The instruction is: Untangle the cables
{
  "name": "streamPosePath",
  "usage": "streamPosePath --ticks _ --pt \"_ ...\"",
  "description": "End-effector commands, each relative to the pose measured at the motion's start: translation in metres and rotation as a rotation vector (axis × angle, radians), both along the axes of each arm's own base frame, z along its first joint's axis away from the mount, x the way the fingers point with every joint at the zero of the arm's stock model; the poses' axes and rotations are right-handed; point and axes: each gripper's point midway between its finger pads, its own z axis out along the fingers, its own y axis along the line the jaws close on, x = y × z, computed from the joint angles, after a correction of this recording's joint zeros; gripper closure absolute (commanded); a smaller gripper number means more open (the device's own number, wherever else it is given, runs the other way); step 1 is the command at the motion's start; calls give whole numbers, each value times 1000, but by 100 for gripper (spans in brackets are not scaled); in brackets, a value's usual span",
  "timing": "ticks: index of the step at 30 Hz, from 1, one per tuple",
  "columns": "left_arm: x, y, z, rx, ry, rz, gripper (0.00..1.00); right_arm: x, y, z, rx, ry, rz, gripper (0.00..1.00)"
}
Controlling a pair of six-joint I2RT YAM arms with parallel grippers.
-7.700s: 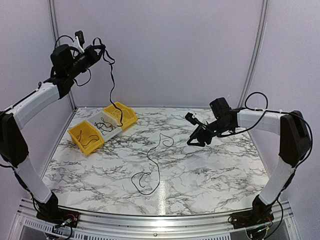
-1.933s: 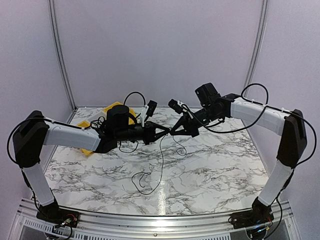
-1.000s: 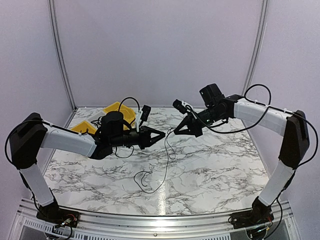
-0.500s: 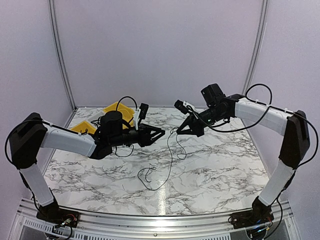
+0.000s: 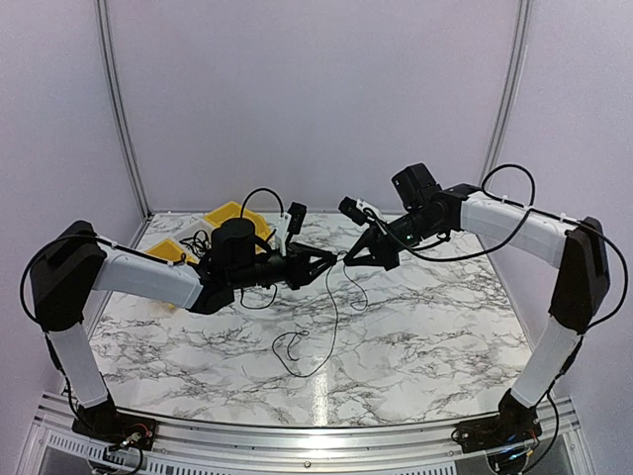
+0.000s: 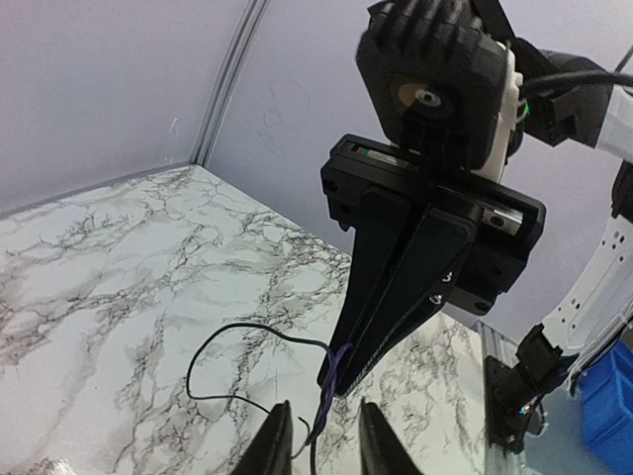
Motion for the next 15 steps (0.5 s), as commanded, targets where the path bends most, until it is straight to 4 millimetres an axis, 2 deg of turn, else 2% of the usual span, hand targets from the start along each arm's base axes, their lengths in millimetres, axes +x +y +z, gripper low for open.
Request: streamPosePath --ticks 1,9,12,15 --pt "3 -4 3 0 -33 -2 82 2 5 9 8 -5 1 100" --pt "9 -5 -3 12 -21 17 92 2 7 10 12 -2 3 100" --pt "11 -6 -4 12 -21 20 78 1 6 10 11 -2 4 100" --pt "11 -7 -4 13 -21 19 81 1 6 9 9 -2 3 100"
